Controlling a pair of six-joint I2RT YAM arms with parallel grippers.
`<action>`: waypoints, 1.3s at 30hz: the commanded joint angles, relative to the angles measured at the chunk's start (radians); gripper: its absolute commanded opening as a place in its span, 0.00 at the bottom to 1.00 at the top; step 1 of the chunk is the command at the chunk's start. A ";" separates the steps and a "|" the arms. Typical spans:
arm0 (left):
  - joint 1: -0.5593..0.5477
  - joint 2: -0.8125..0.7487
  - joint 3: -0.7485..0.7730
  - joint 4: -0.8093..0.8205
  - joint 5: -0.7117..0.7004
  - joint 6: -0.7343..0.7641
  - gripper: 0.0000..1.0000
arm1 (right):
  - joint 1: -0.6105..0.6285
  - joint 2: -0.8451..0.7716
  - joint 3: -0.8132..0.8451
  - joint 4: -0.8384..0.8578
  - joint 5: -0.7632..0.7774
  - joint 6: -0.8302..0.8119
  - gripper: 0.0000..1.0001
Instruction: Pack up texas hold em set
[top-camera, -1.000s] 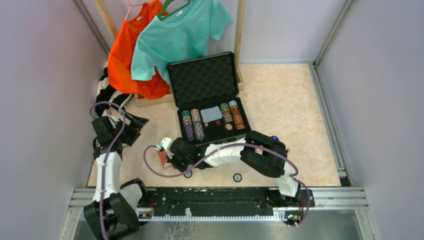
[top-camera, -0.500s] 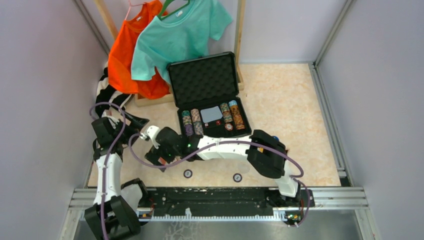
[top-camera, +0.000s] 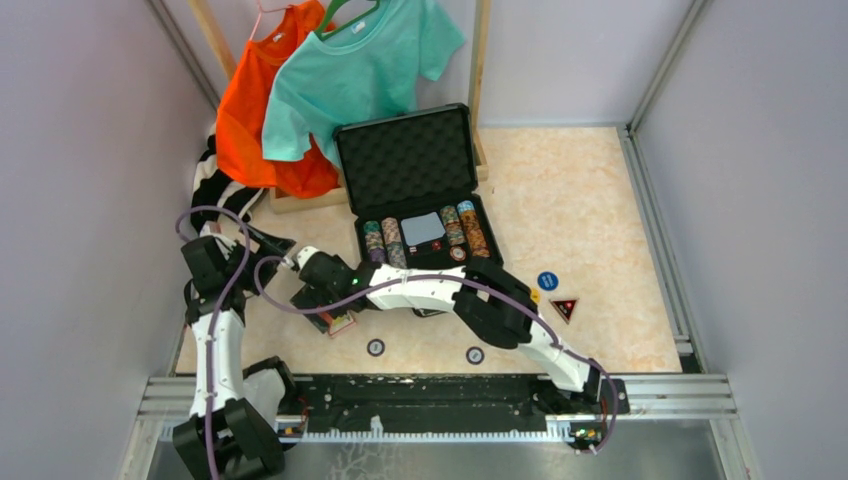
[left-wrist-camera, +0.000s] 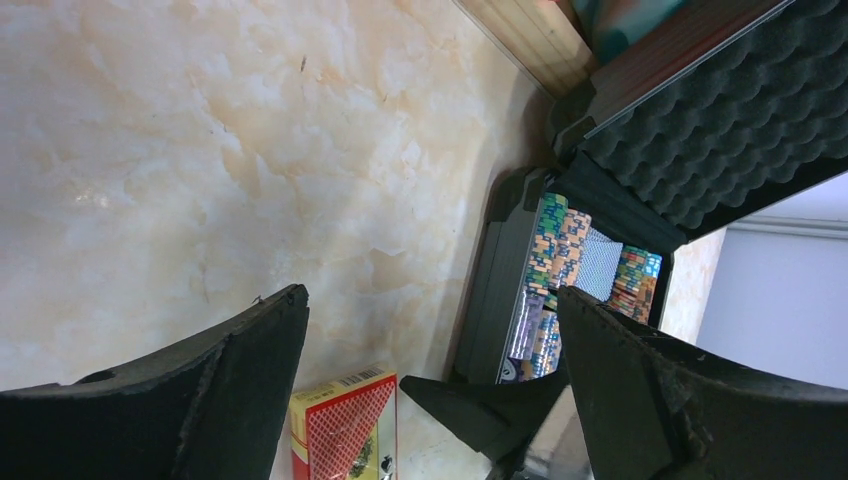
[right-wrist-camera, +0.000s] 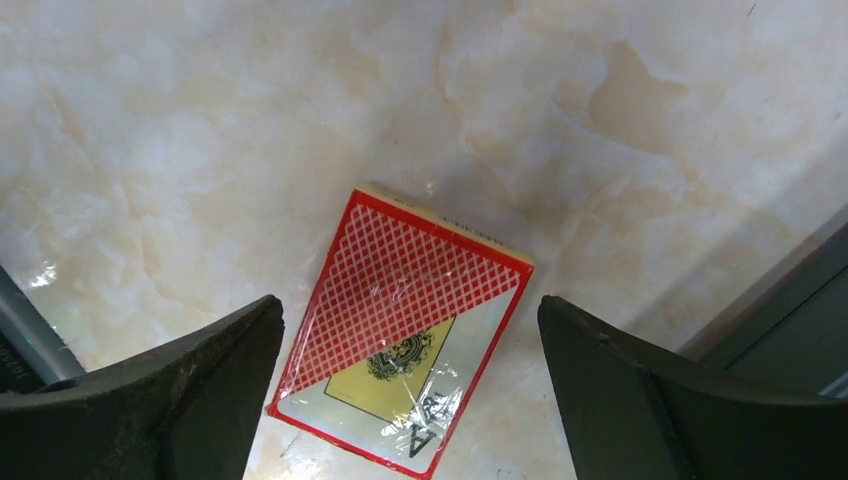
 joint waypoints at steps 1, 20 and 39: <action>0.008 -0.014 0.028 -0.009 -0.001 0.022 0.99 | -0.002 0.023 0.044 -0.020 0.043 0.054 0.99; 0.013 -0.026 0.027 -0.011 0.020 0.013 0.99 | 0.000 -0.028 -0.067 0.023 0.146 0.084 0.47; 0.014 -0.018 0.022 0.001 0.066 0.029 0.99 | -0.025 -0.266 -0.210 0.182 0.120 0.029 0.43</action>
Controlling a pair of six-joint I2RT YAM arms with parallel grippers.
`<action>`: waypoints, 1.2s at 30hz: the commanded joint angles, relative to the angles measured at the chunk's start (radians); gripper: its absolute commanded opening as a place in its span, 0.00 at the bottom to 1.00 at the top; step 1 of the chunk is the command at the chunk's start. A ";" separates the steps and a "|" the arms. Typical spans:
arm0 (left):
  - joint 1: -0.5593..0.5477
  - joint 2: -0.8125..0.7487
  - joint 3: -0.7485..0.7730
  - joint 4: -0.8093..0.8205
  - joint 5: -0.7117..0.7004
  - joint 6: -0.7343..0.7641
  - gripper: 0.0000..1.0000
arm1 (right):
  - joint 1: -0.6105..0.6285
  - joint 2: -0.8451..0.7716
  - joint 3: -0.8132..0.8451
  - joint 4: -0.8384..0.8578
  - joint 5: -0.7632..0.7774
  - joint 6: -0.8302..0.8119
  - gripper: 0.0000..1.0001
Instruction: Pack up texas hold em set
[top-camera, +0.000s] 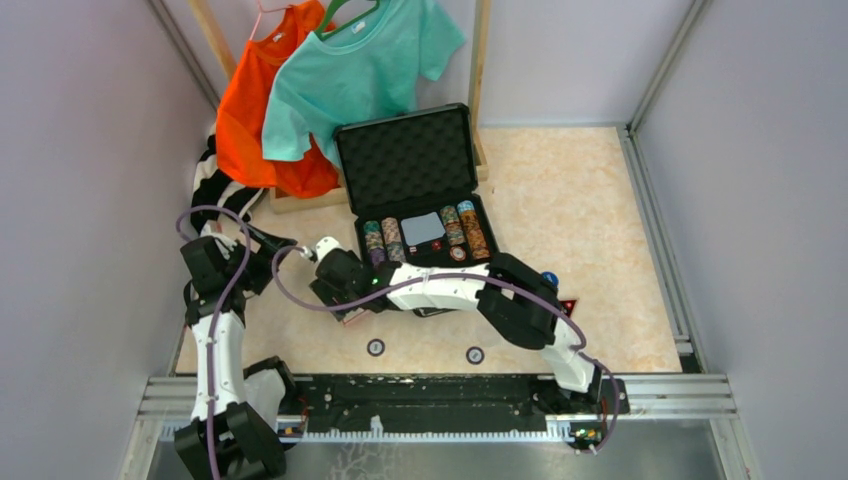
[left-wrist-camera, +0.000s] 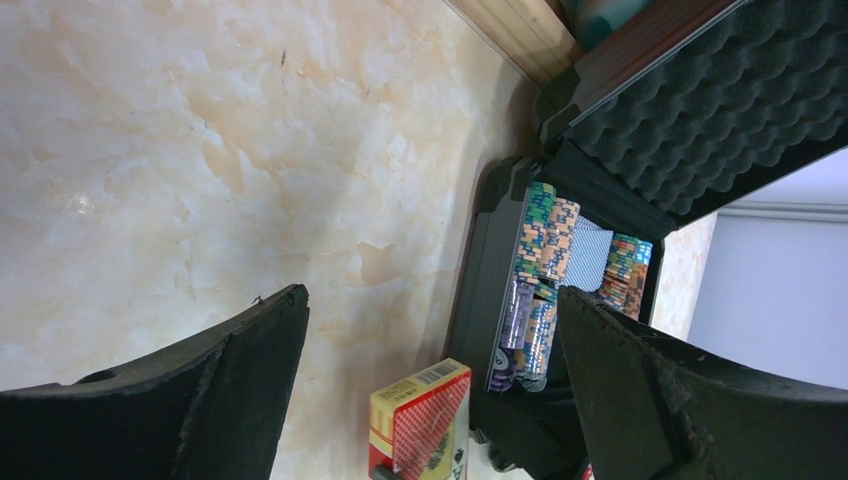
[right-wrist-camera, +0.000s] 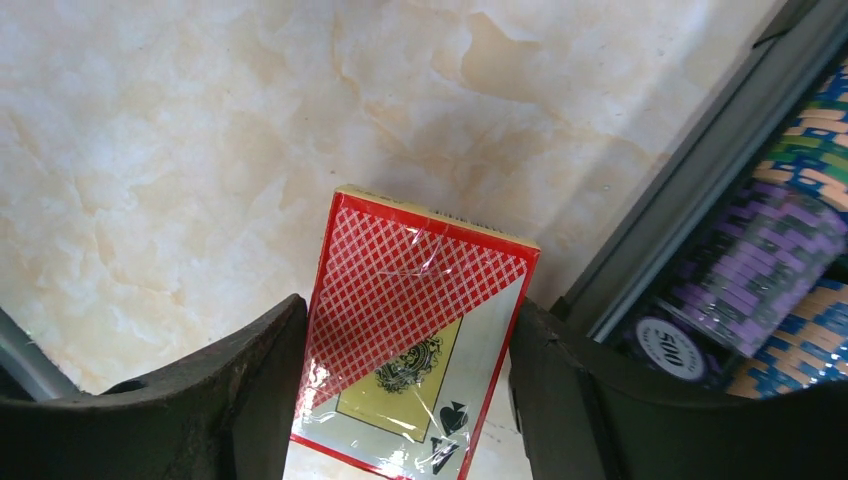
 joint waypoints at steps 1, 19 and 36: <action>0.007 -0.001 0.018 0.018 0.062 0.023 0.99 | -0.012 -0.141 -0.030 0.112 -0.003 -0.031 0.43; -0.013 0.061 -0.030 0.365 0.727 -0.077 0.99 | -0.079 -0.457 -0.256 0.247 -0.047 -0.251 0.43; -0.374 0.167 0.056 0.469 0.699 -0.141 0.95 | -0.079 -0.699 -0.405 0.189 -0.213 -0.341 0.41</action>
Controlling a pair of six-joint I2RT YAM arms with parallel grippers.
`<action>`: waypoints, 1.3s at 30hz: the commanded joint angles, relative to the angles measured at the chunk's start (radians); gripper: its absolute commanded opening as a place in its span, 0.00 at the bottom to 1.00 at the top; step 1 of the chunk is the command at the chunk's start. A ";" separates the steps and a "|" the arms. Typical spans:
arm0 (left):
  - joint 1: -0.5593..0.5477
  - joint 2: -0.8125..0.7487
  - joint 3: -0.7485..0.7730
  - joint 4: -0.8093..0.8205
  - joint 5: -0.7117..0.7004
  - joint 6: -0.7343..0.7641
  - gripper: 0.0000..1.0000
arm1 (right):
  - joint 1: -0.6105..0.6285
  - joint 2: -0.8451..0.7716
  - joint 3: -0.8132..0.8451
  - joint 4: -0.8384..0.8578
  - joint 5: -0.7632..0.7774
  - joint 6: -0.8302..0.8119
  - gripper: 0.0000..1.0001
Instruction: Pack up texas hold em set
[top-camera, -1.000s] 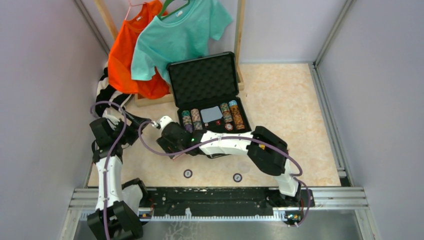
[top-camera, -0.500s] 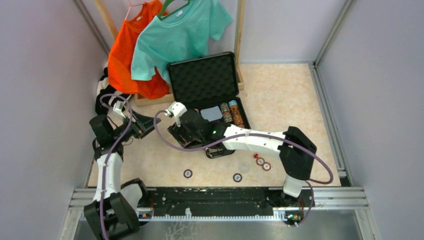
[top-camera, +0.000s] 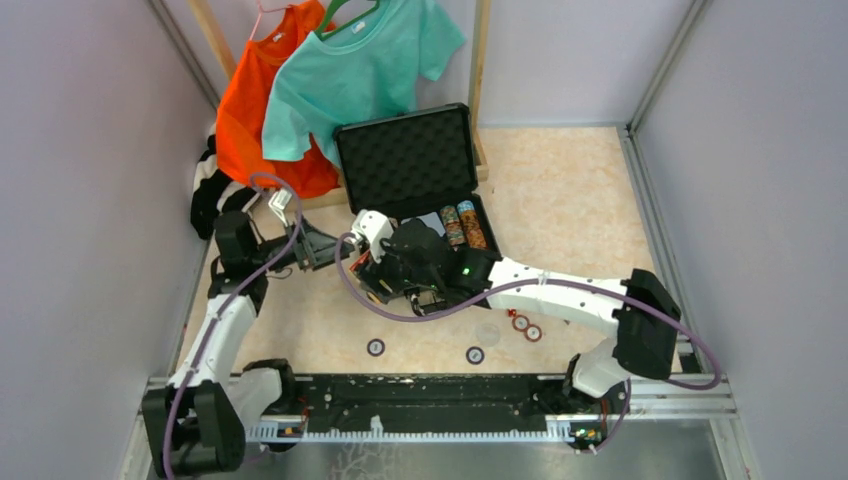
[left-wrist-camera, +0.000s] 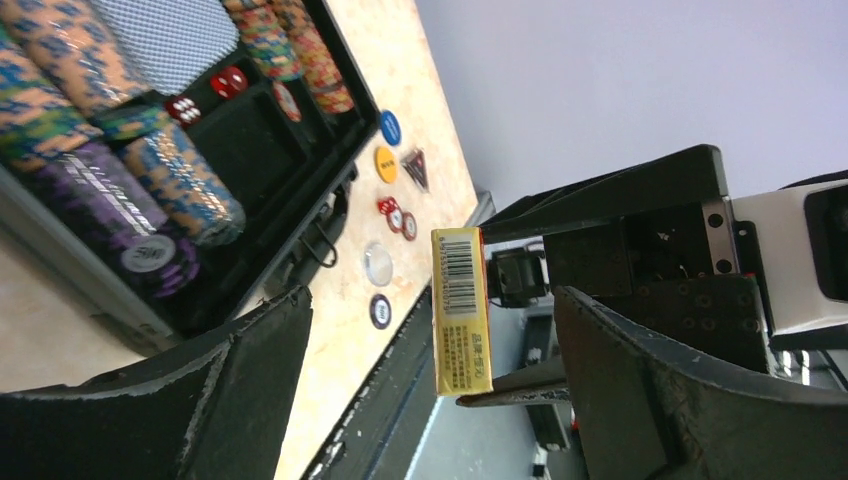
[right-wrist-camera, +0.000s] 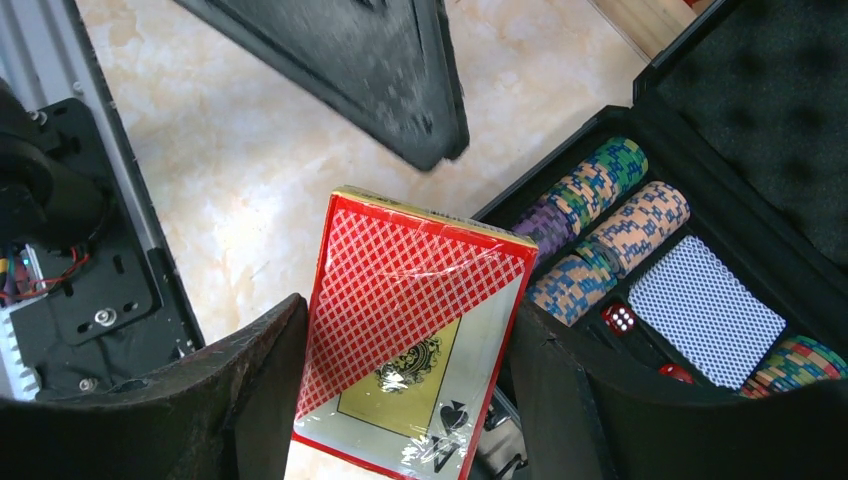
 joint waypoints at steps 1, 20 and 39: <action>-0.108 0.035 0.040 0.070 -0.025 -0.023 0.95 | 0.005 -0.094 -0.007 0.033 -0.033 -0.028 0.41; -0.309 0.090 0.062 -0.076 -0.095 0.128 0.82 | 0.005 -0.129 -0.037 0.034 -0.028 -0.048 0.42; -0.329 0.060 0.014 0.000 -0.069 0.096 0.00 | 0.004 -0.129 -0.064 0.059 -0.008 -0.063 0.43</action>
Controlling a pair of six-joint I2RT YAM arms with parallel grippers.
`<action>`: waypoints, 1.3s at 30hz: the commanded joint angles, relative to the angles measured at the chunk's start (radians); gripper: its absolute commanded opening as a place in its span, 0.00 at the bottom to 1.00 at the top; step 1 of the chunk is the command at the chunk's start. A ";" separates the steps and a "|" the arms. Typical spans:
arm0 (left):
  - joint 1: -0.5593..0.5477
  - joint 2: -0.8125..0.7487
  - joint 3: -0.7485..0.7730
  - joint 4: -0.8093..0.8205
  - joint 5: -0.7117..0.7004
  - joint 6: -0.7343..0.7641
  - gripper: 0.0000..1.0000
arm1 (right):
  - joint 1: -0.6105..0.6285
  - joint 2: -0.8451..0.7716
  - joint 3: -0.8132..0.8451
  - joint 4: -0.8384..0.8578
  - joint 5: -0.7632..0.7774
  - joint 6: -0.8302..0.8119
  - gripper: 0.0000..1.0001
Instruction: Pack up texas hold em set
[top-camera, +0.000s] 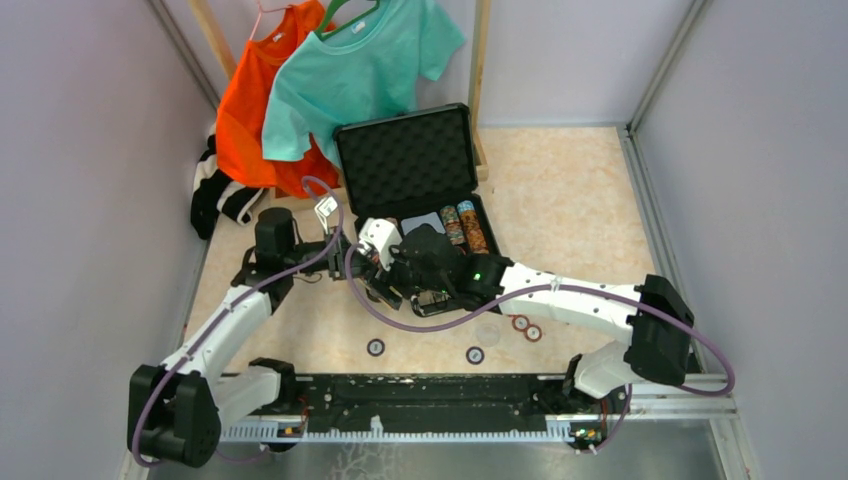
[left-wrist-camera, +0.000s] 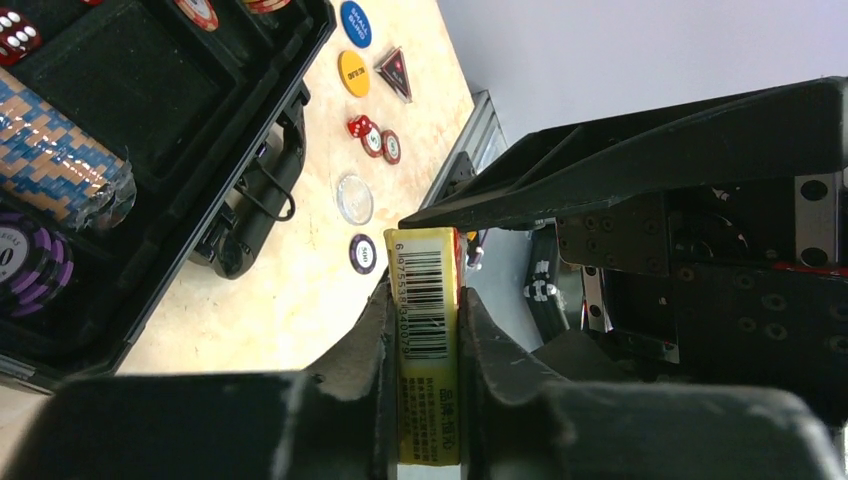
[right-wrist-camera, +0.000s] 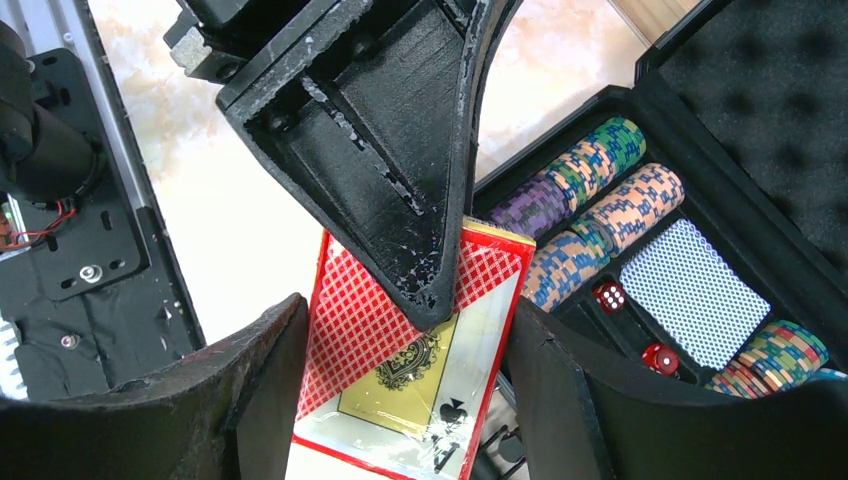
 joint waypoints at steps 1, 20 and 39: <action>-0.006 -0.022 -0.025 0.067 0.013 0.001 0.00 | 0.001 -0.043 0.013 0.088 0.013 -0.014 0.43; -0.004 -0.016 -0.032 0.263 -0.168 -0.163 0.00 | -0.108 -0.209 -0.134 0.105 0.022 0.017 0.83; -0.006 -0.030 -0.243 0.862 -0.266 -0.460 0.00 | -0.479 -0.314 -0.405 0.553 -0.428 0.613 0.80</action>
